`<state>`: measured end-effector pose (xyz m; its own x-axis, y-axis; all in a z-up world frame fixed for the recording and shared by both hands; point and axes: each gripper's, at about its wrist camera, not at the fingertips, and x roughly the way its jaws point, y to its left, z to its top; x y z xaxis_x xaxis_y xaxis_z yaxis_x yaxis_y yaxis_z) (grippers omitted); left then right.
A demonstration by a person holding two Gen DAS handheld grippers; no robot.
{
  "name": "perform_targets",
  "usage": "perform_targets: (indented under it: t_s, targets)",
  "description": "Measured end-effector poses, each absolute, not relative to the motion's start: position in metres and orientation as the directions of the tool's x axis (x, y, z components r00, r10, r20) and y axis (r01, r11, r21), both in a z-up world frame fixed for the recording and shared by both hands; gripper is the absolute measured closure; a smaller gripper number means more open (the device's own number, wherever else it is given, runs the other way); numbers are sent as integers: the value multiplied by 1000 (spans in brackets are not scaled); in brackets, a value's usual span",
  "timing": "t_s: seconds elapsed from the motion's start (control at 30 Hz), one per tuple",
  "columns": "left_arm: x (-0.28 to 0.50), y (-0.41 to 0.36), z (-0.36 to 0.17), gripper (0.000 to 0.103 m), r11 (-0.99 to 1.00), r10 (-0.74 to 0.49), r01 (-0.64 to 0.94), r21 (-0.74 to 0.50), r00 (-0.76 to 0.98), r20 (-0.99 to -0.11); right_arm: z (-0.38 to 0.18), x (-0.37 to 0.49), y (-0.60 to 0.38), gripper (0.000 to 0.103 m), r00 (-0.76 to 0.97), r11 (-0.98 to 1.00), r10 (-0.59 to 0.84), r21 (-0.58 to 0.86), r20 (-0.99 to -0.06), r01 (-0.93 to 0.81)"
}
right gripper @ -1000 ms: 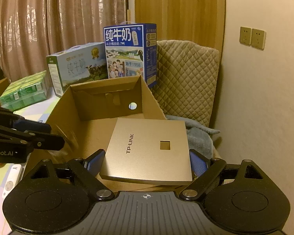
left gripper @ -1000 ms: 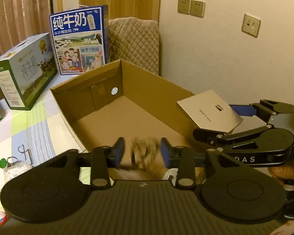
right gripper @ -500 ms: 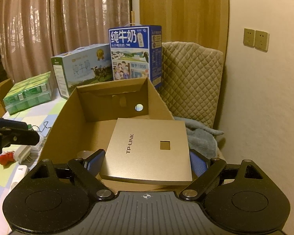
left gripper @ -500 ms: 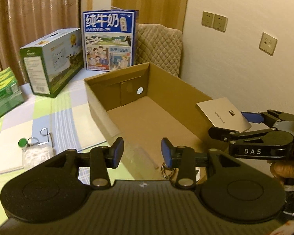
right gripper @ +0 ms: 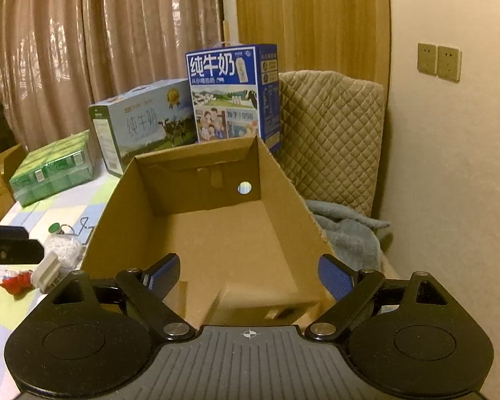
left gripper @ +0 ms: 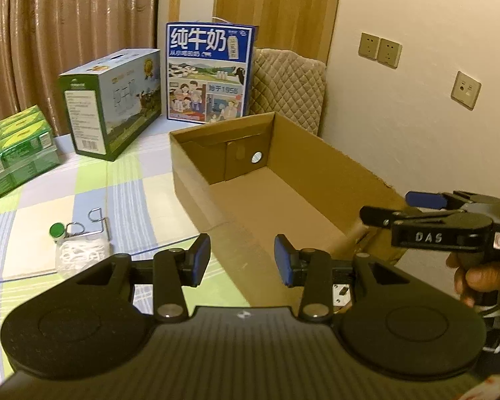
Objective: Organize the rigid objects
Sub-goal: 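Move both open tools back over the remaining table items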
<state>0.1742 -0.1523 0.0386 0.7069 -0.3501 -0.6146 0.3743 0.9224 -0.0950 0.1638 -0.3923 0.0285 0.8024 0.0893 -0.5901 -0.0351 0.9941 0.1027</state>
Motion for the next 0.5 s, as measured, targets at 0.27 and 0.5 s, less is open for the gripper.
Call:
perform_targets:
  t_s: [0.27, 0.5]
  targets:
    - [154, -122, 33, 67, 942, -319, 312, -125, 714, -623, 37, 142, -384, 16, 807, 994, 87, 109, -584, -28]
    - [130, -97, 32, 67, 955, -288, 269, -128, 720, -632, 48, 114, -359, 16, 812, 989, 122, 134, -571, -55]
